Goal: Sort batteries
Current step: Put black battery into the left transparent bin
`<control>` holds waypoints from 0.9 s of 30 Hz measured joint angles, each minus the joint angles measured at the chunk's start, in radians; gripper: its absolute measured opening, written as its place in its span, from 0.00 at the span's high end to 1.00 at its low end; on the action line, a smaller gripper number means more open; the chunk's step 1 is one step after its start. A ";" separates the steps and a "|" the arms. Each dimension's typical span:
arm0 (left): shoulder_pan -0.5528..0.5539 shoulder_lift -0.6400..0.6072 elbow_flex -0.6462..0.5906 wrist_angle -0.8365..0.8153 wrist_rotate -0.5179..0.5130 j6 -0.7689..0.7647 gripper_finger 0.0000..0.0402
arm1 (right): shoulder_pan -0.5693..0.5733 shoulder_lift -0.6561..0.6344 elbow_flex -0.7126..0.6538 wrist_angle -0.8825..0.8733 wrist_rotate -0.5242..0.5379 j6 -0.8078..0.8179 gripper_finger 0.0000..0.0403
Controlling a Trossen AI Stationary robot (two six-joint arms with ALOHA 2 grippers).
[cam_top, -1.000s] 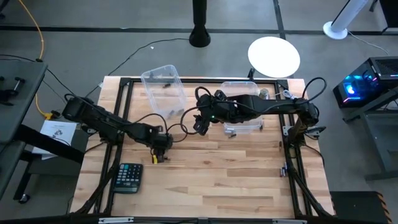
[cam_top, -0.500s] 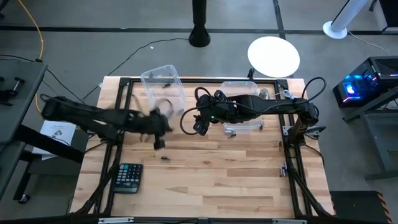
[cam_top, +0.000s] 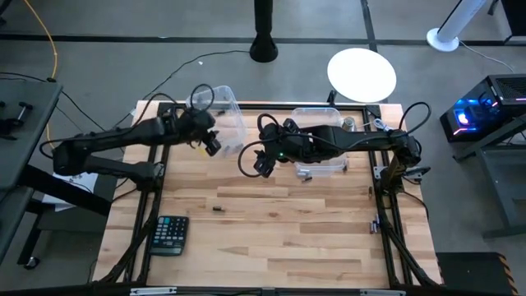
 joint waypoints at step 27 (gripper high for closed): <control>-0.808 0.206 -0.251 0.194 0.169 -0.219 0.50 | 0.093 0.000 0.000 -0.214 0.051 0.078 0.36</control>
